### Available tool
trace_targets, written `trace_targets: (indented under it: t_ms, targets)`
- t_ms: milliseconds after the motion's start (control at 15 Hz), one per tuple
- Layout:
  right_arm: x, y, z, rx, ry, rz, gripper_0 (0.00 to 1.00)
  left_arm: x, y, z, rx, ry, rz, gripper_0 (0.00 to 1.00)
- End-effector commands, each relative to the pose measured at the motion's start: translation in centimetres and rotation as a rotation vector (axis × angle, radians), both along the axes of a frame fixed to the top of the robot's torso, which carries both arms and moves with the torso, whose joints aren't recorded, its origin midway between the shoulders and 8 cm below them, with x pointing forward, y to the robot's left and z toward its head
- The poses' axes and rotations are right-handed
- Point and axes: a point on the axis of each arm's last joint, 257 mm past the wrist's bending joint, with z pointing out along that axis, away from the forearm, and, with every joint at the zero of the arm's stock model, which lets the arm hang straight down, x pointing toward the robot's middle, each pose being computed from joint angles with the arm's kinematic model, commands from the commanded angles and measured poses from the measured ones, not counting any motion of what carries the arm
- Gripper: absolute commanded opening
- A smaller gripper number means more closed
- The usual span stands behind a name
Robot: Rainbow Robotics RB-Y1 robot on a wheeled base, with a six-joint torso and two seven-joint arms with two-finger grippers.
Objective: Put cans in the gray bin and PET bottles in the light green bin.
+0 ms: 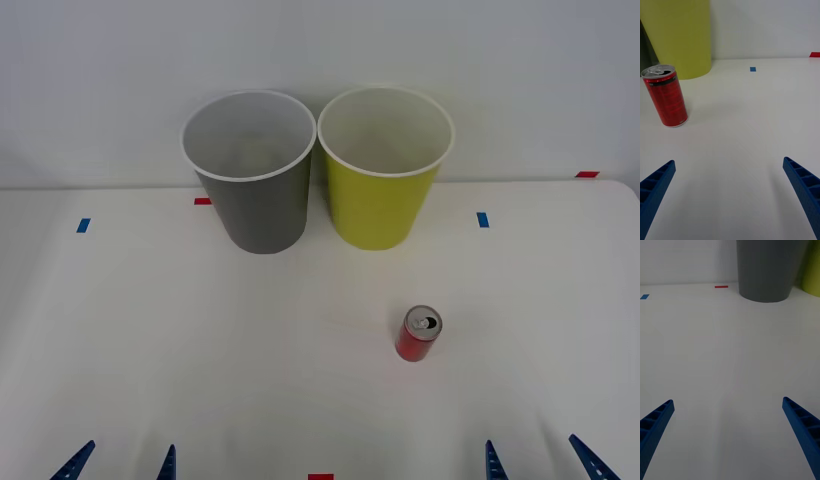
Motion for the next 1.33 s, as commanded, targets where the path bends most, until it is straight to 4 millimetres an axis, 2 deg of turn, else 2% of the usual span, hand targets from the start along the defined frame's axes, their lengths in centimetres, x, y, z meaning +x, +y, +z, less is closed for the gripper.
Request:
trace_targets:
  t_ms: [67, 1333]
  targets:
    - [0.0, 0.0, 0.0, 0.0, 0.0, 0.0, 1.0, 0.0, 0.0, 0.0, 0.0, 0.0, 0.0, 1.0]
    - [0.0, 0.0, 0.0, 0.0, 0.0, 0.0, 1.0, 0.0, 0.0, 0.0, 0.0, 0.0, 0.0, 1.0]
